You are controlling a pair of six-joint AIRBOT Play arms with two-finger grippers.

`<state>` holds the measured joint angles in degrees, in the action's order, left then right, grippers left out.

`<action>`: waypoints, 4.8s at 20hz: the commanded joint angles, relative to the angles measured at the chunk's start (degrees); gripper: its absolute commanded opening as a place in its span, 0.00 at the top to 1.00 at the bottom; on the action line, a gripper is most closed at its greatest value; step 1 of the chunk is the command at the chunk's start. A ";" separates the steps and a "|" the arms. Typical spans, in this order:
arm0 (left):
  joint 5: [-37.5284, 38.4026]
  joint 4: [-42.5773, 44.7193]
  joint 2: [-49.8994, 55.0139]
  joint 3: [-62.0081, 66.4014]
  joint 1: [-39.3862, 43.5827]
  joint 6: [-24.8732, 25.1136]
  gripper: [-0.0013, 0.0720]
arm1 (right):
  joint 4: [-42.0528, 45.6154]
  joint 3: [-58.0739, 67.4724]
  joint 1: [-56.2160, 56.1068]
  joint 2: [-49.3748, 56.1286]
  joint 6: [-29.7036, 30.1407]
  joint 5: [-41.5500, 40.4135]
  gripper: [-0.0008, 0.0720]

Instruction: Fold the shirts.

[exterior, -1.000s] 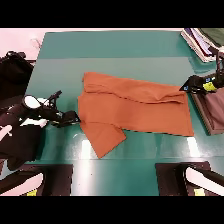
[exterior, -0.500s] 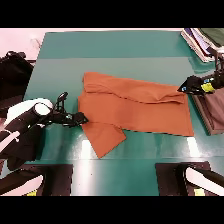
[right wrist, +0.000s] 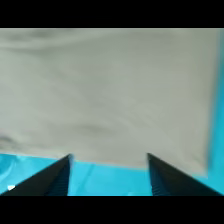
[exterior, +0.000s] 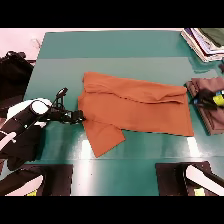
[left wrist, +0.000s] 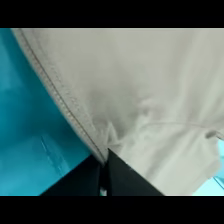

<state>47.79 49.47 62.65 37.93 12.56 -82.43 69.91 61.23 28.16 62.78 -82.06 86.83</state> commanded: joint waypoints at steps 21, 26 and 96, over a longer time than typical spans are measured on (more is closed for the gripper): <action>4.07 2.03 -4.28 2.27 0.00 -0.26 0.95 | -9.18 -23.12 2.80 1.49 1.01 -26.73 0.96; 7.80 11.72 -15.08 13.05 -0.11 -7.48 0.95 | -8.44 -8.96 -0.76 -10.21 1.86 -20.92 0.96; 20.94 16.13 -6.49 -4.94 -10.45 -6.01 0.27 | 6.12 13.90 -19.32 0.83 -3.39 -4.52 0.48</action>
<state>72.58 70.94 60.12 41.54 2.09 -88.09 76.03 75.16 10.02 64.40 -85.43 82.52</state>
